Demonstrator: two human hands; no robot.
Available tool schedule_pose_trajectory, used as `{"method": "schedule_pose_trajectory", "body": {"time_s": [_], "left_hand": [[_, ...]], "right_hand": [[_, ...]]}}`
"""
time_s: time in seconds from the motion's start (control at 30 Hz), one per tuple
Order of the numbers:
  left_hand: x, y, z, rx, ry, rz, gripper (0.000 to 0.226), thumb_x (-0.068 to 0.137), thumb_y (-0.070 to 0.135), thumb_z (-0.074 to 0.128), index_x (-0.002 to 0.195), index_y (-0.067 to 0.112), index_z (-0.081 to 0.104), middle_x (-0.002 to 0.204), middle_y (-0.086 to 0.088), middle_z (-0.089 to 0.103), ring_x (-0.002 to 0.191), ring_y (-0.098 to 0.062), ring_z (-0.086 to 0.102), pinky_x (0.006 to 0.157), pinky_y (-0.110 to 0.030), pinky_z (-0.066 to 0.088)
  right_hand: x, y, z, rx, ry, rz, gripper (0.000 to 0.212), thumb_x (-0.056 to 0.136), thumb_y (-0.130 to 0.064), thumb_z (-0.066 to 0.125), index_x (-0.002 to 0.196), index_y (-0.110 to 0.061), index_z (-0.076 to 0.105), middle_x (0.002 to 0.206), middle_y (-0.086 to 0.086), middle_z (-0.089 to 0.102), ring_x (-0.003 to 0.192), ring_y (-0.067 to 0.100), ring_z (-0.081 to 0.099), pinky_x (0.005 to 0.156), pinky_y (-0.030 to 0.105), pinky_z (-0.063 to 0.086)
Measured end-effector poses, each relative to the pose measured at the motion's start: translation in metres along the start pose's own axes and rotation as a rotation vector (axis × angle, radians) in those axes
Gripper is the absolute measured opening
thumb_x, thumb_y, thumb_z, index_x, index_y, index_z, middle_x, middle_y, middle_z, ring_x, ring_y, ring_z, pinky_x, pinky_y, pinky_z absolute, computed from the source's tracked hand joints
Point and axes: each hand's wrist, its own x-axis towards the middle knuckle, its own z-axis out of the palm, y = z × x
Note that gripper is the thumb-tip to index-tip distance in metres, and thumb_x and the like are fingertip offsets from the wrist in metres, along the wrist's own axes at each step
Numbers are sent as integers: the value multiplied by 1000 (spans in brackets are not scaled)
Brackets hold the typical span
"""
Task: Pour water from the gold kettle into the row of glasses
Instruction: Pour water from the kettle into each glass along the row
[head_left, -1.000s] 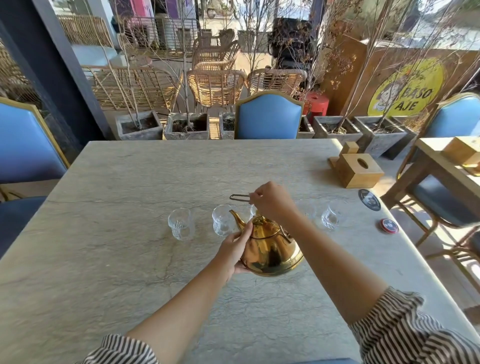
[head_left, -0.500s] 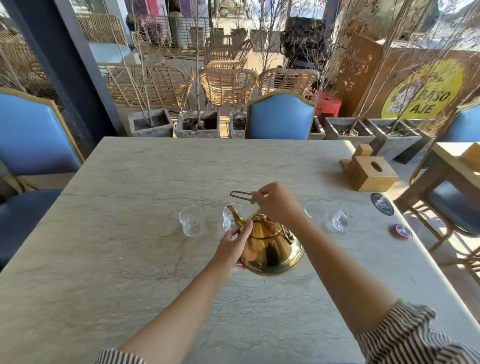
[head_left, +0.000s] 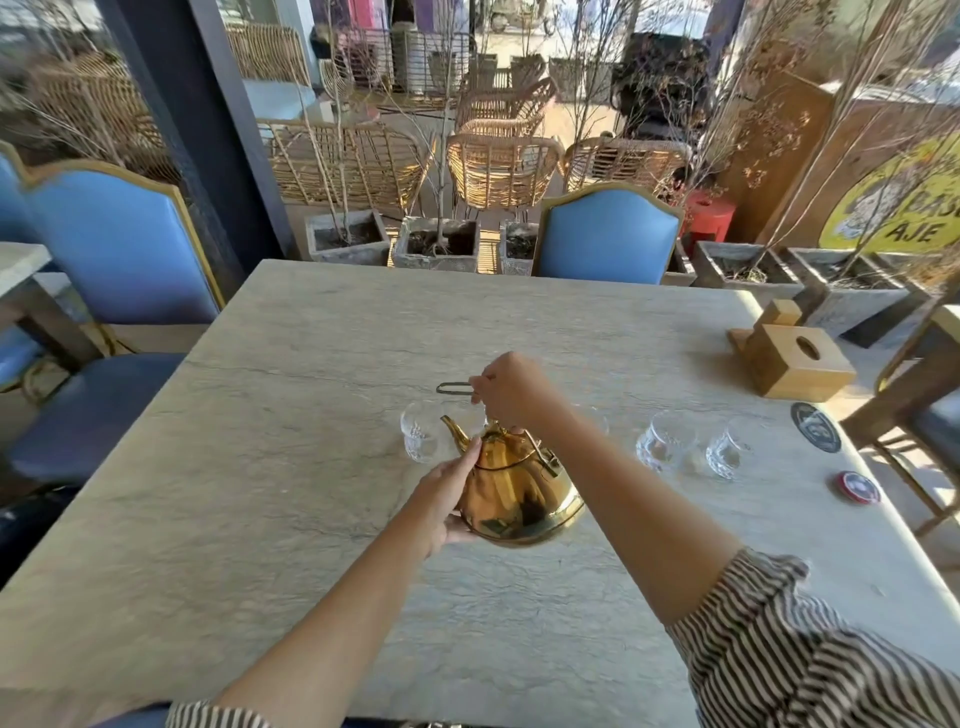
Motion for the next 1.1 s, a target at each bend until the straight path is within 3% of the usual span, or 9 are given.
{"method": "schedule_pose_trajectory", "body": {"time_s": [0.13,0.3,0.37,0.43,0.53,0.6,0.73,0.93,1.1], "left_hand": [[-2,2,-5,-54,-40,-41,46,79,63,64,97,20,59,101,-14,63,102,-37,64,86,-56,57],[-5,4,-4,-117,-92,-71,47,79,65,62,94,20,58,127,-23,59,109,-41,64,86,-54,57],[-5,6,-2,-138,-112,-80,50,79,67,61,96,19,57,132,-25,58,111,-41,64,88,-55,56],[-5,8,0,-134,-123,-79,53,79,69,59,98,19,57,130,-25,59,112,-41,64,92,-56,54],[-8,11,2,-117,-134,-66,60,78,71,56,110,20,55,128,-26,61,112,-41,64,95,-57,53],[-11,12,3,-124,-141,-60,57,80,70,54,108,20,54,131,-27,59,115,-42,62,95,-56,52],[-15,15,5,-125,-151,-50,57,84,69,50,110,18,52,132,-27,58,118,-43,61,95,-57,51],[-19,17,9,-136,-164,-52,51,84,68,51,97,19,54,130,-30,59,120,-45,59,96,-58,50],[-24,20,11,-129,-172,-49,53,83,70,50,98,19,53,130,-30,58,120,-45,58,90,-55,51]], "right_hand": [[0,-15,2,-26,-48,46,32,94,-20,47,103,1,70,95,17,72,88,33,70,76,41,58],[-2,-39,-6,-109,-130,135,29,98,-13,48,122,-5,64,74,1,66,66,14,69,45,18,43],[4,-41,-7,-187,-126,94,26,97,-14,52,112,-1,68,60,3,62,46,16,60,42,23,45],[9,-42,-9,-241,-115,79,24,95,-14,52,101,2,69,59,5,61,46,18,56,46,26,48],[6,-50,-14,-268,-121,75,20,98,-14,46,88,-3,60,57,2,56,44,14,51,34,19,40],[7,-52,-16,-279,-121,60,20,98,-13,47,84,-5,58,52,1,52,42,13,46,34,20,37],[5,-53,-20,-329,-130,10,31,99,-11,45,72,-4,61,25,-5,46,23,7,44,24,13,33],[6,-58,-22,-348,-191,4,26,100,-11,45,83,-4,64,50,1,51,39,12,45,37,20,37],[4,-60,-26,-392,-181,0,39,99,-8,46,61,-5,53,43,-1,50,37,12,45,37,19,36]]}}
